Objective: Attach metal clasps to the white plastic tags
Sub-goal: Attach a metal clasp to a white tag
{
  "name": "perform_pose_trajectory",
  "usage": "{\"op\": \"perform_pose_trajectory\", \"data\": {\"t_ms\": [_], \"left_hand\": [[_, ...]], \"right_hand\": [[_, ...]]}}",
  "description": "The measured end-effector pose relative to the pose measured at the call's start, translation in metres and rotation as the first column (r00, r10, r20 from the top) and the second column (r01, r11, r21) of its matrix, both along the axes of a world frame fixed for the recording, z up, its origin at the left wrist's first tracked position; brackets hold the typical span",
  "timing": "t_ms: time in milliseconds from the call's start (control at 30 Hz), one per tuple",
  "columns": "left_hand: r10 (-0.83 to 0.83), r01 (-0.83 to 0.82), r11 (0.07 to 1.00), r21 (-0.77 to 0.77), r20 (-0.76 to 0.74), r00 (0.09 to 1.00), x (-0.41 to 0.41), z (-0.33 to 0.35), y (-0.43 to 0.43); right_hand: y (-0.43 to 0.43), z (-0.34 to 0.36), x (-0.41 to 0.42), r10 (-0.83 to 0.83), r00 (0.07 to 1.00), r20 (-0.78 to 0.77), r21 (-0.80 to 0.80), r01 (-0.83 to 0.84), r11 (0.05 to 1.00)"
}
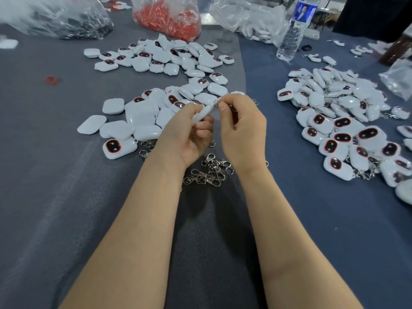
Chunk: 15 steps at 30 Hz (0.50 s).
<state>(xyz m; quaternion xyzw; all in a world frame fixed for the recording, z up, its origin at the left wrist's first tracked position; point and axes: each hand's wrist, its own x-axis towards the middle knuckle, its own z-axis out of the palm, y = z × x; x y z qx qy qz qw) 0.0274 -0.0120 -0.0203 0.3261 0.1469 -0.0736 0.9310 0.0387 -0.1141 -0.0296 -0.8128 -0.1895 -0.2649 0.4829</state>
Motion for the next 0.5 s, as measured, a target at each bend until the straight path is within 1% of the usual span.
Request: {"op": "perform_pose_trajectory", "data": {"t_ms": [33, 67, 100, 167, 233, 333, 400, 500], "left_hand": [[0.091, -0.096, 0.980, 0.172, 0.038, 0.995, 0.0008, 0.0003, -0.0012], [0.167, -0.190, 0.923, 0.334, 0.099, 0.981, 0.0007, 0.0006, -0.0024], [0.214, -0.269, 0.841, 0.470, 0.169, 0.962, -0.0001, 0.0006, -0.0036], [0.239, -0.378, 0.660, 0.649, 0.295, 0.925, -0.0020, -0.0006, -0.0047], [0.223, -0.435, 0.514, 0.739, 0.374, 0.900, -0.0034, -0.0020, -0.0045], [0.194, -0.485, 0.368, 0.793, 0.445, 0.874, -0.0043, -0.0034, -0.0043], [0.183, -0.496, 0.317, 0.808, 0.461, 0.868, -0.0039, -0.0050, -0.0054], [0.194, -0.487, 0.278, 0.828, 0.448, 0.873, -0.0022, -0.0079, -0.0061]], "right_hand": [[-0.0006, -0.0002, 0.0005, -0.001, 1.000, 0.001, -0.025, 0.001, 1.000], [-0.0010, -0.0003, 0.0008, 0.000, 1.000, -0.001, -0.048, 0.000, 0.999], [-0.0013, -0.0004, 0.0012, 0.004, 1.000, -0.007, -0.067, -0.004, 0.998], [-0.0025, -0.0006, 0.0024, 0.009, 1.000, -0.024, -0.100, -0.012, 0.995], [-0.0040, 0.0001, 0.0034, 0.009, 0.999, -0.046, -0.132, -0.015, 0.991], [-0.0052, -0.0002, 0.0044, 0.008, 0.995, -0.099, -0.160, -0.023, 0.987], [-0.0050, -0.0009, 0.0039, -0.003, 0.986, -0.165, -0.176, -0.027, 0.984], [-0.0071, -0.0012, 0.0058, -0.028, 0.969, -0.247, -0.189, -0.020, 0.982]]}}
